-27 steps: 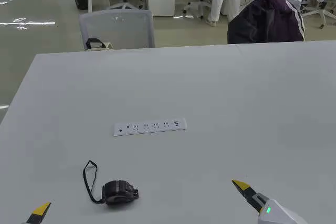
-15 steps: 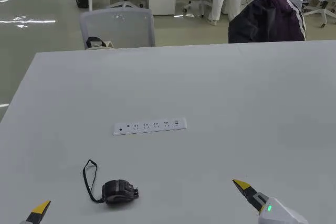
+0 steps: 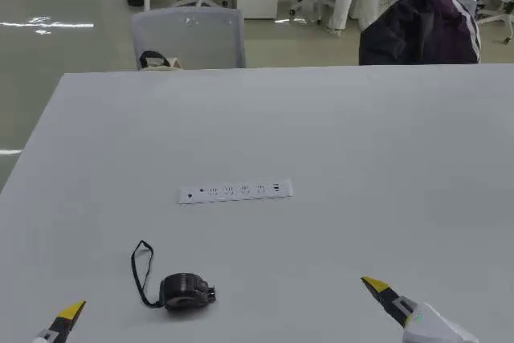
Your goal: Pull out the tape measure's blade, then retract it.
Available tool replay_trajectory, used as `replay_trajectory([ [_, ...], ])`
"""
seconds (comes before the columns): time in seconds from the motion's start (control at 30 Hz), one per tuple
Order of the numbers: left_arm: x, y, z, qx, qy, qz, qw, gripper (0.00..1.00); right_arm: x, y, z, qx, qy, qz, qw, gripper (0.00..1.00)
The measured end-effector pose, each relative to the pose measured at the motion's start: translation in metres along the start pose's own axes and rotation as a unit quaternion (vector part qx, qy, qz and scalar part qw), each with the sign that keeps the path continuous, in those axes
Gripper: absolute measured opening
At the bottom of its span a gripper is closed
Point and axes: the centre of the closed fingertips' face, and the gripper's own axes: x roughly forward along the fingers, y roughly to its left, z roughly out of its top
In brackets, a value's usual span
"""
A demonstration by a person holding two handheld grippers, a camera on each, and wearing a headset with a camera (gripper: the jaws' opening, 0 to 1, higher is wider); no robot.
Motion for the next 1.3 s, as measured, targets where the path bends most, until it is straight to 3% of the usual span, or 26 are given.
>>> replay_trajectory([
  [0.23,0.007,0.006,-0.004,0.004,0.005,0.000,1.0000,0.99,0.007,0.000,-0.003,0.002,0.010,0.019,0.9998,0.99],
  [0.47,0.020,0.007,-0.008,0.016,0.013,-0.018,0.9996,0.98,0.016,-0.001,-0.001,-0.013,0.017,0.048,0.9986,0.96],
  [0.8,0.043,0.004,-0.014,0.047,0.031,-0.062,0.9965,0.83,0.037,0.000,-0.007,-0.047,0.035,0.102,0.9931,0.82],
  [1.07,0.063,0.001,-0.018,0.084,0.053,-0.100,0.9901,0.72,0.052,-0.003,-0.013,-0.060,0.049,0.130,0.9885,0.73],
  [1.3,0.084,0.001,-0.019,0.131,0.071,-0.135,0.9795,0.64,0.070,-0.004,-0.020,-0.078,0.061,0.154,0.9831,0.64],
])
